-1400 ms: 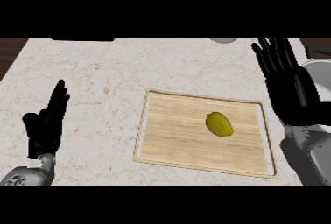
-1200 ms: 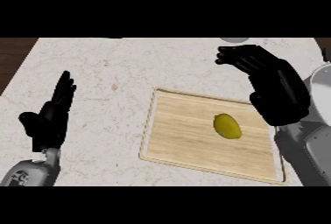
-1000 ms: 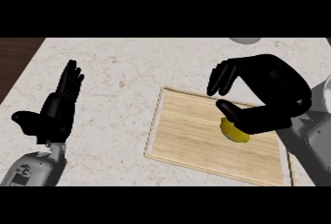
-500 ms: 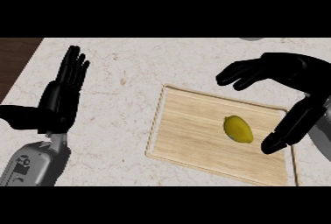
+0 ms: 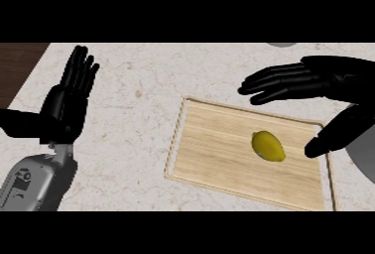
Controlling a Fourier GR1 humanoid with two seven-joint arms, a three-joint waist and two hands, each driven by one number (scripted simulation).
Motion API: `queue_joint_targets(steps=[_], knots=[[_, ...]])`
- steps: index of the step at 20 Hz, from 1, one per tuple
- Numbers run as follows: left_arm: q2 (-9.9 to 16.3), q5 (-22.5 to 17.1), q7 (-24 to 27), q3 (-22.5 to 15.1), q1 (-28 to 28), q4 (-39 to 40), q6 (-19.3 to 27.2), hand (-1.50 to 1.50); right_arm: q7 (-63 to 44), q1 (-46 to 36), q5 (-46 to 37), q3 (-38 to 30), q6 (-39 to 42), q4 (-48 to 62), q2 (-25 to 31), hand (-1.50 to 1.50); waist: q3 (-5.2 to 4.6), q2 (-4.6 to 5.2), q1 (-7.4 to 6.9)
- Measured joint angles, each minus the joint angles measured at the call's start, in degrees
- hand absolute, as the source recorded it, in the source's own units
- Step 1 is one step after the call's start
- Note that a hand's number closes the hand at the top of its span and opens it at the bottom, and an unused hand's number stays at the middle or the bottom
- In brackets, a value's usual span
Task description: Pick the lemon from the tray and place it in the pot
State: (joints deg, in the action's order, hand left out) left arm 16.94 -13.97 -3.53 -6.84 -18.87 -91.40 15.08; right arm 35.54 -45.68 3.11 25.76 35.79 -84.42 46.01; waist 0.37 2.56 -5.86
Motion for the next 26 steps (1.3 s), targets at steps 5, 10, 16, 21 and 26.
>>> queue_joint_targets(steps=[5, 10, 16, 21, 26], knots=[[0.1, -0.2, 0.4, 0.8, -0.2, 1.5, -0.4, 0.00, 7.5, -0.8, -9.6, 6.6, -5.5, 1.0, 3.2, -1.50, -0.10, -0.42, 0.84], [-0.1, -0.4, 0.9, 1.5, -0.6, 3.0, -0.7, 0.00, 13.2, -2.4, -17.8, 13.8, -11.2, 6.1, 3.3, -1.50, -0.24, -0.92, 1.58], [-0.2, -0.4, 1.5, 2.1, -0.2, 4.1, -1.3, 0.00, 18.3, -3.9, -24.8, 21.3, -16.4, 15.2, 0.6, -1.50, -0.29, -1.31, 2.14], [0.2, -0.5, 2.2, 3.1, 0.2, 4.7, -2.1, 0.00, 21.8, -4.8, -27.7, 25.1, -20.1, 21.7, -2.5, -1.50, -0.31, -1.54, 2.79], [0.6, -1.0, 2.8, 4.3, 1.2, 5.0, -3.1, 0.00, 24.2, -5.0, -27.5, 26.6, -22.4, 24.8, -4.5, -1.50, -0.32, -1.83, 3.49]])
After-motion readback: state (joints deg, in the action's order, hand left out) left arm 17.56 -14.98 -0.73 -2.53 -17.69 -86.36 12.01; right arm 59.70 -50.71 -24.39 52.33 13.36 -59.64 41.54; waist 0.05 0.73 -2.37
